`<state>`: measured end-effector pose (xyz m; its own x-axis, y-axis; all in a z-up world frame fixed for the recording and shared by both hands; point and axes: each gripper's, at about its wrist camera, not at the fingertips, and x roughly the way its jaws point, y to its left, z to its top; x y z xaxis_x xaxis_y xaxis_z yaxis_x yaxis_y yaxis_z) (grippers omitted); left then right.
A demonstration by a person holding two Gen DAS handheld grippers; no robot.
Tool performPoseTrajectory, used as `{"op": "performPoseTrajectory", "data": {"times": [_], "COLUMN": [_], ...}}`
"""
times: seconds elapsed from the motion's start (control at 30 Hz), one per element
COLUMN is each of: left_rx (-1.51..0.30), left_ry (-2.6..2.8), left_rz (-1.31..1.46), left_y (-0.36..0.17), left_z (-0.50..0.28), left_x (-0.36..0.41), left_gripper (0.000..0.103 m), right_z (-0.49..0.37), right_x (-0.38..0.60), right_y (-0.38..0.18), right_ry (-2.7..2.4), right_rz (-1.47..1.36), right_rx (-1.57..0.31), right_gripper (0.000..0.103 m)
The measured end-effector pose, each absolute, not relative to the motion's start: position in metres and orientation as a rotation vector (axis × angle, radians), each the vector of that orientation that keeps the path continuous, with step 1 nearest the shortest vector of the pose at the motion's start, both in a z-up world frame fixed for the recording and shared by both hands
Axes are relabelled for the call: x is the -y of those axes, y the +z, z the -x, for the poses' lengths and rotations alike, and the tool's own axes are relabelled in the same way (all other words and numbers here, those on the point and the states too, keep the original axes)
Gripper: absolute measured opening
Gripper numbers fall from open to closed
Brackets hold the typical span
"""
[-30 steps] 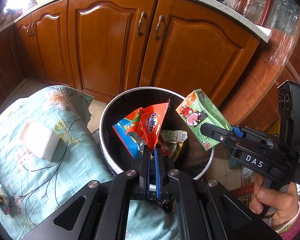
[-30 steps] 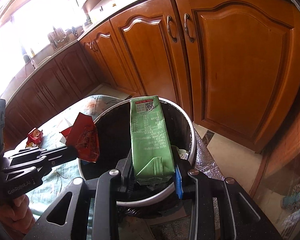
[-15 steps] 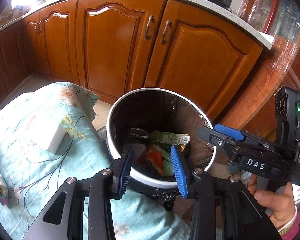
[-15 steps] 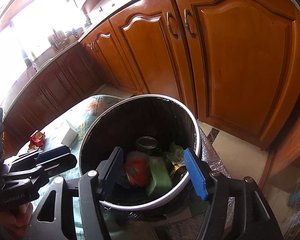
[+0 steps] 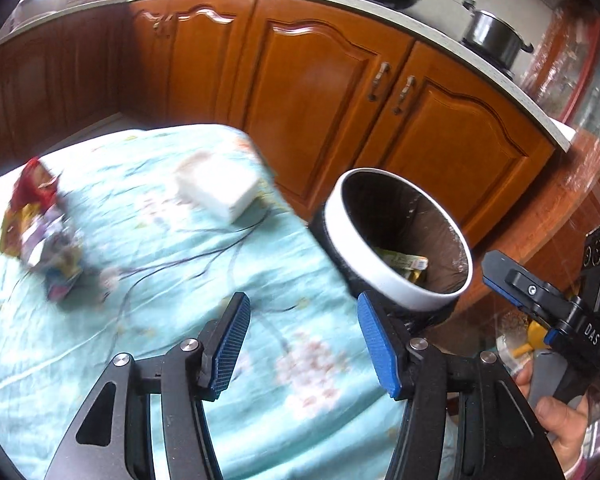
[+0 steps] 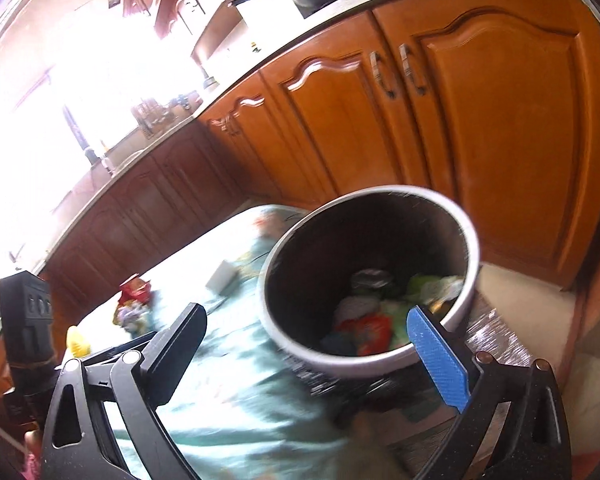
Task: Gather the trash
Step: 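Grasp the yellow snack bag with the left tool while the right tool grasps the white foam block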
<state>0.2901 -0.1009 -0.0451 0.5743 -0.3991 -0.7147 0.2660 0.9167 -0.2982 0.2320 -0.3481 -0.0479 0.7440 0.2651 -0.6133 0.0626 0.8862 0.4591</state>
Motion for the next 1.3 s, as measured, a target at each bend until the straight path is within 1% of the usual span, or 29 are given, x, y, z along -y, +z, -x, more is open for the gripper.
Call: {"op": "performPoseTrajectory", "data": {"times": [0.3,0.63,1.03,1.3], "left_rx": [-0.859,-0.850,-0.843,-0.828], "left_ry": [-0.266,-0.142,-0.081,-0.030], "left_rz": [0.256,0.334,0.379,0.360], "left_y": [-0.038,-0.033,-0.028,-0.026], "left_z": [-0.250,-0.229,-0.246,-0.285], "left_x": [0.027,-0.039,-0.076,-0.091], "left_gripper": [0.056,0.056,0.056,0.055], "right_z": [-0.230,-0.242,-0.272,-0.315], "right_x": [0.276,0.217,0.196,0.196], "right_y": [-0.053,-0.068,-0.066,-0.060], "right_ry": [0.253,0.338,0.364,0.358], "right_rz": [-0.441,-0.405,-0.338,-0.234], "right_rx": [-0.783,-0.853,-0.856,-0.837], "right_gripper": [0.101,0.101,0.101,0.101]}}
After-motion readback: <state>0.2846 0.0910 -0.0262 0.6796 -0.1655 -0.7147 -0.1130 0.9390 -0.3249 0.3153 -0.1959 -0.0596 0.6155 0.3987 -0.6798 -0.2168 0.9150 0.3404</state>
